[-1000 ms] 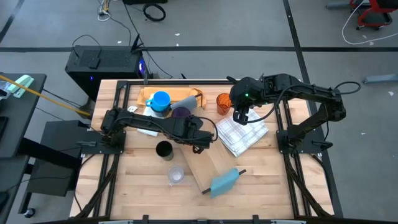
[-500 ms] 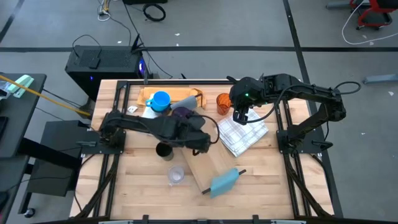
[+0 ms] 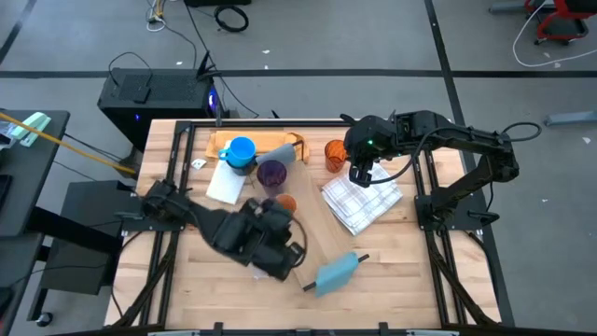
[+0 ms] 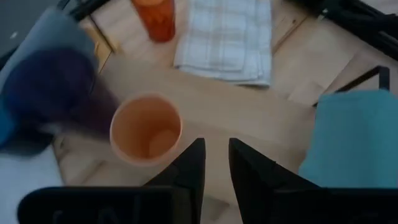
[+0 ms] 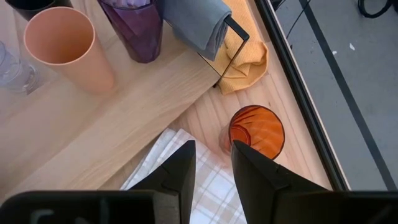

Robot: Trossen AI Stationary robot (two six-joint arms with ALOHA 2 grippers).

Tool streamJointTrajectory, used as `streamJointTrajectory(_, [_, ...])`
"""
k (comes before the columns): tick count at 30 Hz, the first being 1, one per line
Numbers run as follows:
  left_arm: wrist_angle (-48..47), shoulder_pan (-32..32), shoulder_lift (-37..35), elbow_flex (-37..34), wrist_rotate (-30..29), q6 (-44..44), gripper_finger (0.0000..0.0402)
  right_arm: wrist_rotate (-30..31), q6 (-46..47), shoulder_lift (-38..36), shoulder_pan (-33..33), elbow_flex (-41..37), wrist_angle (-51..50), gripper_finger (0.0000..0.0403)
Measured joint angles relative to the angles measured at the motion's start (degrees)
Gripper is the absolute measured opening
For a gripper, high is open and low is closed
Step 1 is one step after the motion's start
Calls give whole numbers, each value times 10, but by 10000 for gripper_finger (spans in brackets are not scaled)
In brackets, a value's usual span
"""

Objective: Stack small to large cups/mugs on shelf
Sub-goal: Put the light blue mug on the shelf

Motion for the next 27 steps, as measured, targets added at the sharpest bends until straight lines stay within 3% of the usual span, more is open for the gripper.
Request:
streamJointTrajectory(7, [-33,-38,2,-12,3,-123,83,0,0,0,0,0,0,110])
streamJointTrajectory(11, [-33,-35,1,-11,0,-134,72,0,0,0,0,0,0,110])
streamJointTrajectory(21, [-33,28,1,-11,-16,-36,44,0,14,0,0,0,0,110])
streamJointTrajectory(27, [-33,138,-24,-11,24,37,35,0,14,0,0,0,-3,110])
